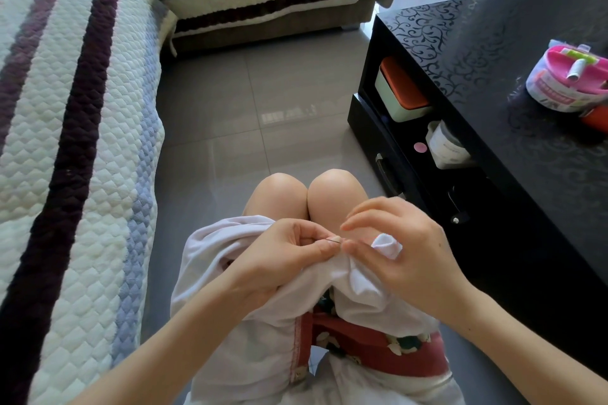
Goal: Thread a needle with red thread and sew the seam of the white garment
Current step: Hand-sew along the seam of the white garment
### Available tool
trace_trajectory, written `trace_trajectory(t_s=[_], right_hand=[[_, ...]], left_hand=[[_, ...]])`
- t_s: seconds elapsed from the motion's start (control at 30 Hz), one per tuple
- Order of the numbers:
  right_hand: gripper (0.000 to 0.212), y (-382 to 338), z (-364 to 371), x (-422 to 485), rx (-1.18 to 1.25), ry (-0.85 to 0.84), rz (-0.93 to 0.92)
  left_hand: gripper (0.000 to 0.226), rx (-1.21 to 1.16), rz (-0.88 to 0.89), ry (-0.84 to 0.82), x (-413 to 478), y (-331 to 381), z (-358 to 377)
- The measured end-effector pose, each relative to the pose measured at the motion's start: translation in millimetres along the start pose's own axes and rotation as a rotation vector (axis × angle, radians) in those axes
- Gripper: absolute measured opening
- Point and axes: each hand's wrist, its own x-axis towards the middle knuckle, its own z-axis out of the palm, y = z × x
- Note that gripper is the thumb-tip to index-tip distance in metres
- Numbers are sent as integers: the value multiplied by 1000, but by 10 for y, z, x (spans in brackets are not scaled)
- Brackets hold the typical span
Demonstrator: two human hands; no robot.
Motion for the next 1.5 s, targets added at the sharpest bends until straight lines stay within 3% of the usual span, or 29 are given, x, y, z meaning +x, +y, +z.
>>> trace_trajectory(t_s=[0.13,0.23,0.3,0.4,0.5,0.57,0.67,0.77,0.9,1.0,1.07,1.1,1.17,1.2,1.3,1.37,1.5], right_hand=[[17,10,128,63,-50,42,-225],[17,-3,137,90,1,21,-293],[16,-36,110,88,163,-30,-190],[12,-162,-11,101,643,-101,96],[11,-293,-257,275,881,-1,71],[9,-271,-388,421,1019,13,148],[12,-25,-419,524,1192,-87,456],[8,271,-384,581,1108,-146,599],[17,622,-328,765,889,-102,589],[23,1032,-484,1000,532,178,637],[12,1336,-629,1095,196,414,701],[9,1475,-662,1111,48,438,737],[11,1401,-645,1101,-50,336,741],[12,1256,-602,1082,18,227,680],[12,552,-470,893,378,-231,430],[17,250,-382,712,431,-502,286],[15,86,-282,528,224,-658,175]], left_hand=[[14,40,5,6,1,4,6],[12,59,19,1,-31,-2,-11],[16,88,52,15,-54,30,-7],[13,213,124,134,-44,95,13],[16,453,141,252,-41,44,27],[15,425,104,195,-45,10,27],[14,303,65,89,-52,38,-22],[13,210,17,2,-44,86,-70],[12,193,-12,-64,-70,90,-100],[12,187,-2,-81,-90,101,-112],[13,176,-1,-87,-103,103,-120],[12,173,0,-88,-107,99,-122],[10,161,3,-88,-113,91,-127],[11,153,4,-89,-114,90,-129],[12,140,1,-97,-105,95,-128],[9,120,-2,-104,-95,101,-129],[12,142,11,-116,-85,100,-136]])
